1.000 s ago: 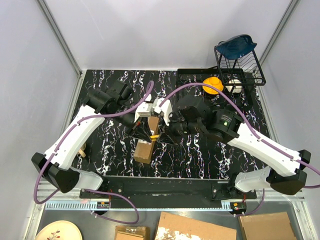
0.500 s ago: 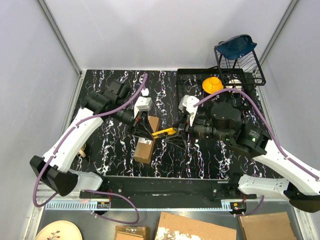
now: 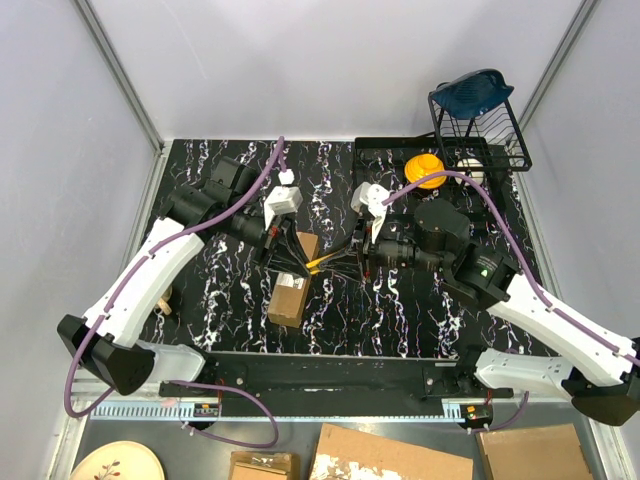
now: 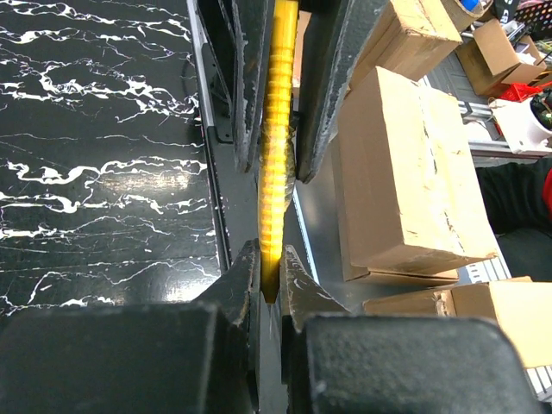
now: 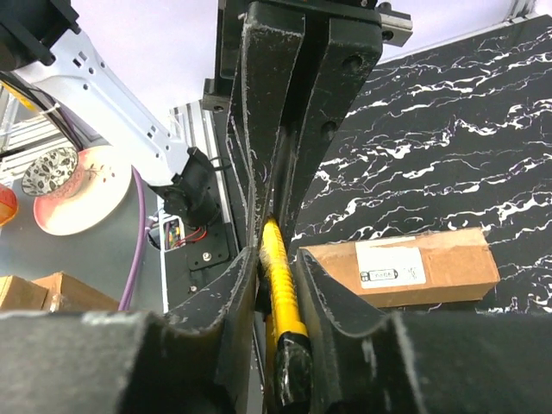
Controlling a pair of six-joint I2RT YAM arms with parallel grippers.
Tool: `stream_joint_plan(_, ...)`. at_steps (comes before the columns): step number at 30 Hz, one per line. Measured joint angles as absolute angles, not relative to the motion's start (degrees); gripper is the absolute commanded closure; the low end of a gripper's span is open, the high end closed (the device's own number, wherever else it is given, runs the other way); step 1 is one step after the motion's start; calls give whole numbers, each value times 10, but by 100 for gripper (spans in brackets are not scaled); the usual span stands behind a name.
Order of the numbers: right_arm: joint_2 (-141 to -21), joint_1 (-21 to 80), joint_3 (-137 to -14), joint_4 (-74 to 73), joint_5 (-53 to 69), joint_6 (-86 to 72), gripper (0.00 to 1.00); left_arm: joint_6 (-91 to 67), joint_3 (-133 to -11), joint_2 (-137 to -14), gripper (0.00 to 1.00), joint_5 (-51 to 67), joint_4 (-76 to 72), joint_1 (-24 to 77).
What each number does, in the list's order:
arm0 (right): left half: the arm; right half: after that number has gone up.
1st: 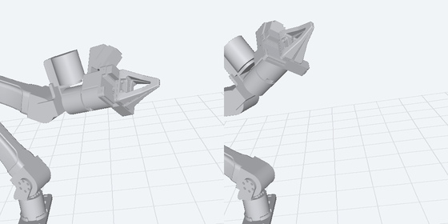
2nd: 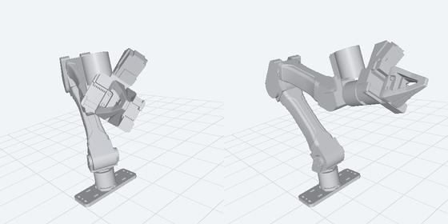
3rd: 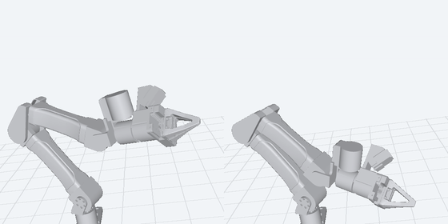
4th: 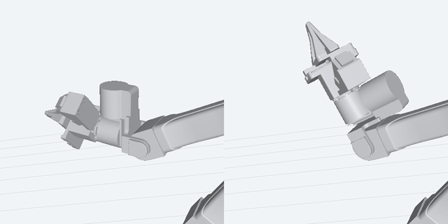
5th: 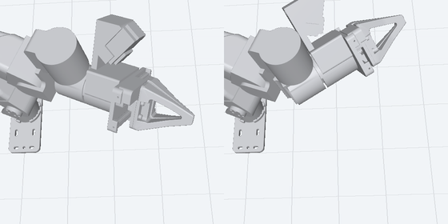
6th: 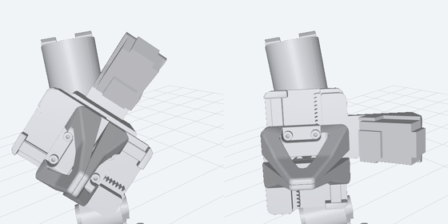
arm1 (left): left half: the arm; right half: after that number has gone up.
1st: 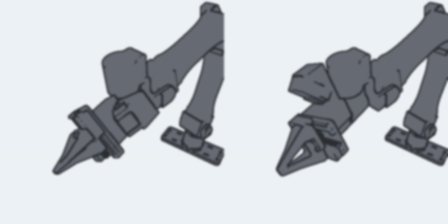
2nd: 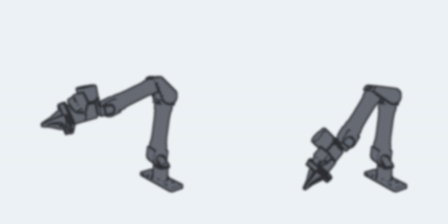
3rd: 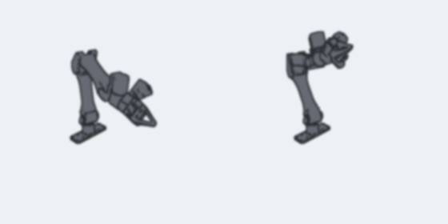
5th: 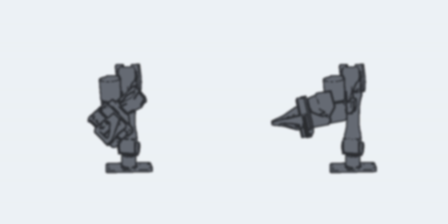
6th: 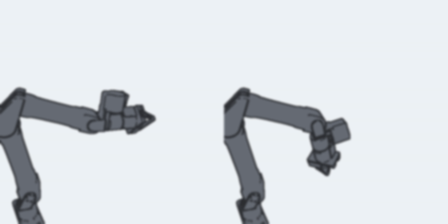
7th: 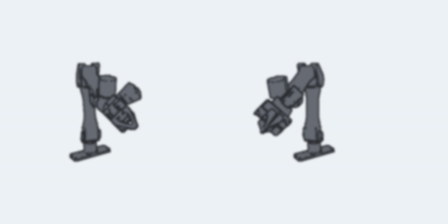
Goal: Unpack the express box
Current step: Adjust the knife.
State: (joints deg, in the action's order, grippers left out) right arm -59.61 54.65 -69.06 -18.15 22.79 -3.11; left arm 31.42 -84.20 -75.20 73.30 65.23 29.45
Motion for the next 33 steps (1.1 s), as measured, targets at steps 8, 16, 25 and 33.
stream_joint_plan(8, -598, 537, -667, -132, 251, -64, 98, 316, -838, -750, 100, 737, 654, 288)
stream_joint_plan(16, -607, 534, -667, -141, 255, -62, 100, 282, -839, -750, 10, 704, 641, 279)
stream_joint_plan(25, -661, 512, -665, -202, 36, 15, 100, 226, -708, -712, 1, 447, 566, 265)
stream_joint_plan(33, -801, 454, -623, -96, -90, 47, 100, 206, -594, -723, 1, 317, 513, 274)
